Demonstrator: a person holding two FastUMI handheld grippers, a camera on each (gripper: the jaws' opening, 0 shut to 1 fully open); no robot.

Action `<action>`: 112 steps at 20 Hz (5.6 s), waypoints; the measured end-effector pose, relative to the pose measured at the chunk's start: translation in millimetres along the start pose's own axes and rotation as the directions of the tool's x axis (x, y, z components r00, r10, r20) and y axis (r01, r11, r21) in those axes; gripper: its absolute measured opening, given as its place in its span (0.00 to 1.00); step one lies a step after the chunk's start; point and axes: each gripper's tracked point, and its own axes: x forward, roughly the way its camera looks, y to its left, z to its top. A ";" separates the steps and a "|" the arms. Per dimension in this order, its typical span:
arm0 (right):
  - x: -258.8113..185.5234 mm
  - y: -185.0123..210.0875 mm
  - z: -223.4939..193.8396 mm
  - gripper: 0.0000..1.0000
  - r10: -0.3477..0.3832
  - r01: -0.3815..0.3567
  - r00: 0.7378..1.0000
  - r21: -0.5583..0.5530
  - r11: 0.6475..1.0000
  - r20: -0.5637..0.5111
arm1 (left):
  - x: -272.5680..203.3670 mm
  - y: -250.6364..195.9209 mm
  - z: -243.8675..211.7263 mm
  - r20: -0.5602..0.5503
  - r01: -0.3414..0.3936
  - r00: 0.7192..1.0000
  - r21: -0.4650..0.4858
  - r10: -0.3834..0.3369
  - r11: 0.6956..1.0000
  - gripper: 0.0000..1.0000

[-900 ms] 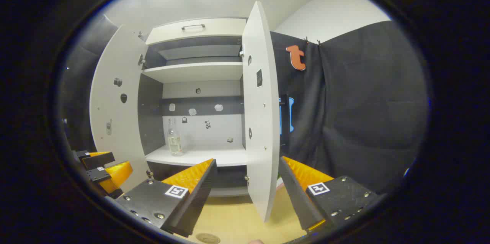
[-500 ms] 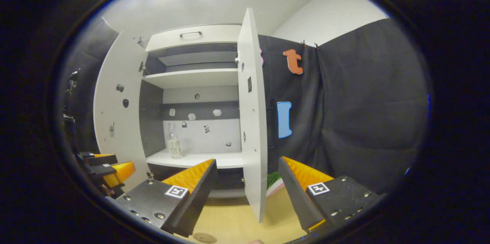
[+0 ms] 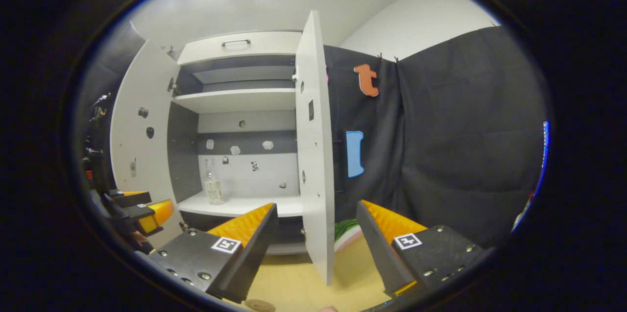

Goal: Grasp the bottle in the cabinet with the left hand and place it on the coaster, then close the right door with the right hand and the left door with the left hand.

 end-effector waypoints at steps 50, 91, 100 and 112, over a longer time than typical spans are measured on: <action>-58.1 -60.4 -28.9 0.98 -0.167 0.164 0.984 -0.056 0.985 -0.055 | 184.7 -29.3 -4.3 -0.003 -0.018 1.000 0.027 0.018 0.999 0.78; -87.9 -42.4 -172.4 0.98 -0.143 0.111 0.935 -0.115 0.987 -0.324 | -69.0 -146.6 -353.8 -0.181 0.475 0.863 -0.024 -0.471 0.880 0.82; -90.6 -53.0 -171.8 0.98 -0.186 0.155 0.927 -0.117 0.981 -0.324 | -69.4 -139.4 -331.1 -0.167 0.504 0.852 0.003 -0.496 0.864 0.88; -57.0 -84.5 -110.8 0.94 -0.197 0.187 0.953 -0.064 0.980 -0.230 | -84.3 -136.7 -201.4 -0.103 0.491 0.869 0.056 -0.484 0.869 0.95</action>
